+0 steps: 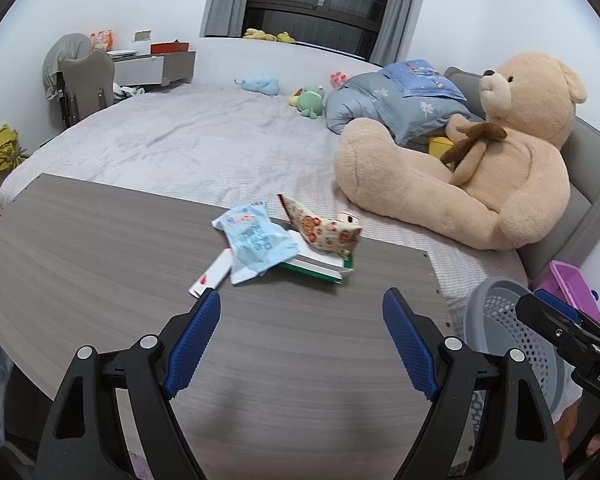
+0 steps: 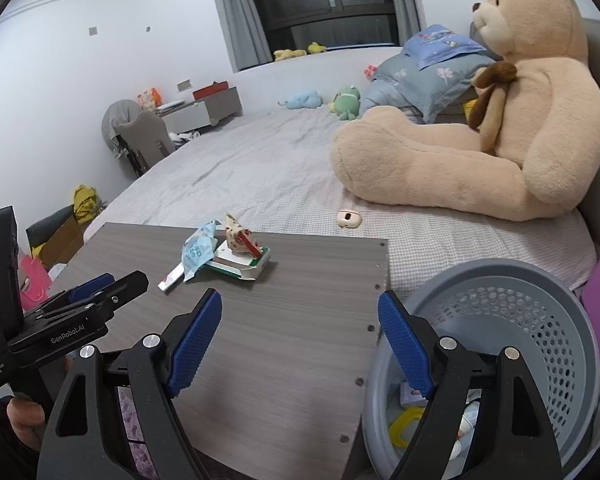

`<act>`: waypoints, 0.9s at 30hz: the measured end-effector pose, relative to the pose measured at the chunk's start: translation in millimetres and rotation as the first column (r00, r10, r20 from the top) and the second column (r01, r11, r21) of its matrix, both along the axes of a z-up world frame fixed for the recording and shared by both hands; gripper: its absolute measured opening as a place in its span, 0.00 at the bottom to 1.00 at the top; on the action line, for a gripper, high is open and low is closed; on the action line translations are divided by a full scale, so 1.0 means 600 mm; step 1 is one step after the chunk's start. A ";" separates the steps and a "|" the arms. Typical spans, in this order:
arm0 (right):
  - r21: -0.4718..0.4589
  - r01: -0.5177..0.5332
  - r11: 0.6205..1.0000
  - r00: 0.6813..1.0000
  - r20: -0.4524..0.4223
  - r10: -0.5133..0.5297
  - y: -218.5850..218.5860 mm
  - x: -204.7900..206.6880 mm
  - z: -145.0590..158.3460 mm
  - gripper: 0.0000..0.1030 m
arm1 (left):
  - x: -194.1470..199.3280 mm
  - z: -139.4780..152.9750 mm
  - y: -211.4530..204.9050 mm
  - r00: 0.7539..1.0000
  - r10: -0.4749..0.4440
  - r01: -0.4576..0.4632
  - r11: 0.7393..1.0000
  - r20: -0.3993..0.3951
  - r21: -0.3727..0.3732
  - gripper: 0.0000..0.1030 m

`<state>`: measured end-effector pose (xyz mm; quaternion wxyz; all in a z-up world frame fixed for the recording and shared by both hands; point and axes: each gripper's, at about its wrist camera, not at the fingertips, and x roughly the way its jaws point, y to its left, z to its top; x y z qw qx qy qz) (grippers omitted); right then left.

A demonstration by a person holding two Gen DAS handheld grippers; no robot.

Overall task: Collect trash
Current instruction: 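Move the right gripper to the patterned snack bag and grasp it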

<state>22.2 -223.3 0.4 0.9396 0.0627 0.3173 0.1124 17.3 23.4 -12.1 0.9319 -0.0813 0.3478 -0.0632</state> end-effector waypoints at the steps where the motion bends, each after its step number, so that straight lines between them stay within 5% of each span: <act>1: -0.002 -0.006 1.000 1.000 -0.002 0.006 0.006 0.006 0.000 0.76 | 0.004 -0.001 0.006 1.000 0.007 -0.007 1.000 0.000 0.002 0.77; 27: -0.052 -0.144 0.988 0.989 -0.018 0.144 0.127 0.167 0.013 0.76 | 0.123 -0.002 0.106 0.989 0.144 -0.142 0.989 -0.032 0.051 0.77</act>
